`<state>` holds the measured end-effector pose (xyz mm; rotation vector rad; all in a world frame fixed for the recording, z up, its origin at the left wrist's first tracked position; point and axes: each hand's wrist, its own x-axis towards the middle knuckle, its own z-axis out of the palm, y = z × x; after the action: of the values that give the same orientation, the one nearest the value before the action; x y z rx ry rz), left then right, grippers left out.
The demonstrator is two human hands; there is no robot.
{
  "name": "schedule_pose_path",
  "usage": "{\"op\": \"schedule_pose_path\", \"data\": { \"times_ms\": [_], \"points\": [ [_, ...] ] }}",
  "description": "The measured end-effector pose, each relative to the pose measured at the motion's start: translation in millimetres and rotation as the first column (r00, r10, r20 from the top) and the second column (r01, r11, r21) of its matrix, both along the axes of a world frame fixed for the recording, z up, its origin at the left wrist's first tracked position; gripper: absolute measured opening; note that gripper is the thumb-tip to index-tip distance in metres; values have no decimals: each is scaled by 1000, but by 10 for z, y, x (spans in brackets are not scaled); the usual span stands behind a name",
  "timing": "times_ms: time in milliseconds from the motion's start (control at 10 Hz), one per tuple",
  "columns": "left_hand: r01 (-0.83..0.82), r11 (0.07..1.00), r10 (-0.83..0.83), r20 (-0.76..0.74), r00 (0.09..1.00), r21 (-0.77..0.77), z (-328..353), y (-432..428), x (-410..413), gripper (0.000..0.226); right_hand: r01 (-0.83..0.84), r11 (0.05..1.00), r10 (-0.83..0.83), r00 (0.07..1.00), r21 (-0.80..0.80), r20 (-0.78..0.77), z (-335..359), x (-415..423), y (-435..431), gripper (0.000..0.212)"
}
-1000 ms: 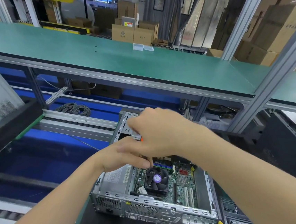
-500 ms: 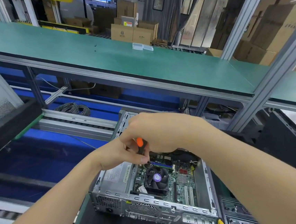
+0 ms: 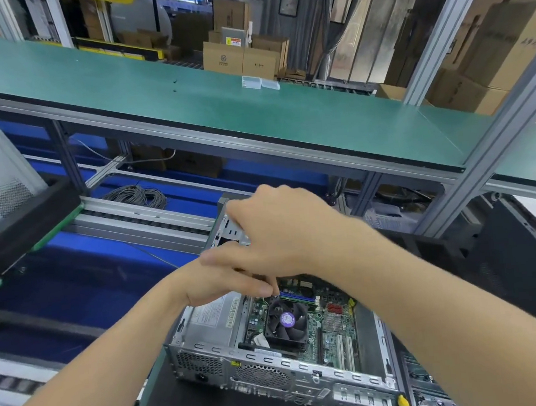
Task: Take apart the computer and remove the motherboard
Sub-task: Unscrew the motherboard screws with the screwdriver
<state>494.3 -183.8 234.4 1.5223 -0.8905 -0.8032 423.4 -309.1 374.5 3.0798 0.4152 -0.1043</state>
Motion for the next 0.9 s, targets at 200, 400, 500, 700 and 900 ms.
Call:
{"op": "schedule_pose_path", "data": {
  "times_ms": [200, 400, 500, 700, 900],
  "points": [
    [-47, 998, 44, -63, 997, -51, 6, 13, -37, 20, 81, 992, -81, 997, 94, -4, -205, 64, 34, 36],
    [-38, 997, 34, -50, 998, -73, 31, -1, -19, 17, -28, 999, 27, 998, -17, -52, -91, 60, -44, 33],
    [-14, 997, 7, -95, 995, -73, 9, -20, -11, 15, -171, 985, 169, 976, -1, -139, 14, 58, -127, 22],
    [-24, 997, 17, -90, 996, -71, -8, 7, 9, 17, -324, 946, 316, 932, -18, -177, 75, 78, -217, 8],
    [4, 997, -12, -105, 994, -77, -27, 3, -1, 33, -391, 920, 374, 901, -37, -222, 105, 37, -153, 26]
  ]
}}
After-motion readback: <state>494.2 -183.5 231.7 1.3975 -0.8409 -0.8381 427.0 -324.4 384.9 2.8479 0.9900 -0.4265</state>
